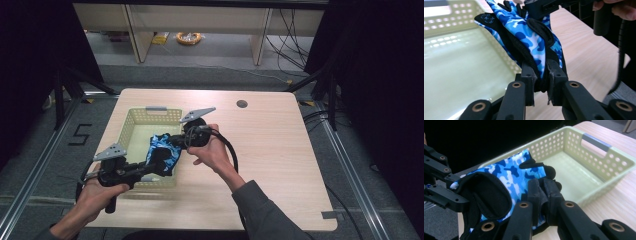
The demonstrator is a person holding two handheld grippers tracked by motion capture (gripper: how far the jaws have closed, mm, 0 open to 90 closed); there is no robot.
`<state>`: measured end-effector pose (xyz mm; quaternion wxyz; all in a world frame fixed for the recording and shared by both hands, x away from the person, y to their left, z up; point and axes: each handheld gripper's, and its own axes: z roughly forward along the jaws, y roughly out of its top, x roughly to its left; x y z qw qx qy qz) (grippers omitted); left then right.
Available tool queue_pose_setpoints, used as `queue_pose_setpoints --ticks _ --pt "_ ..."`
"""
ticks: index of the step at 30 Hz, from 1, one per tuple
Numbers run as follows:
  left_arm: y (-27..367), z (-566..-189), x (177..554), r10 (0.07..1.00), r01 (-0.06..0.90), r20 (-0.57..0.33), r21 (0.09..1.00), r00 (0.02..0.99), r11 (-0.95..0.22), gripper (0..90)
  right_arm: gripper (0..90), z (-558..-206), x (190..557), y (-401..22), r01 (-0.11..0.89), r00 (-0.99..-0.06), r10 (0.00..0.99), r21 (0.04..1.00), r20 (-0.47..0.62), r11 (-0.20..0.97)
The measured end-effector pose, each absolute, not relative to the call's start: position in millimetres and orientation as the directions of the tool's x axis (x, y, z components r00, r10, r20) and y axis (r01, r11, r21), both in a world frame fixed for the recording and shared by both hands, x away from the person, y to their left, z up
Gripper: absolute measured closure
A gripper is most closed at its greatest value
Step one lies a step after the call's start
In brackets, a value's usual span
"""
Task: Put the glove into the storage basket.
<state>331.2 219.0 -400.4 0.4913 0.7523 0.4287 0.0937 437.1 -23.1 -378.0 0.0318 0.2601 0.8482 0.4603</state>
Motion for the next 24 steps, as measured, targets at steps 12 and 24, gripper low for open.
queue_pose_setpoints --ticks 12,24 --pt "243 -424 351 0.782 0.602 -0.306 0.791 0.543 -0.108 77.3 84.8 -398 471 21 0.423 -0.871 0.458 0.746 0.179 0.513" --pt "255 -449 361 0.807 0.652 -0.325 0.752 0.493 -0.096 76.8 84.7 -429 486 50 0.437 -0.869 0.466 0.698 0.165 0.568"
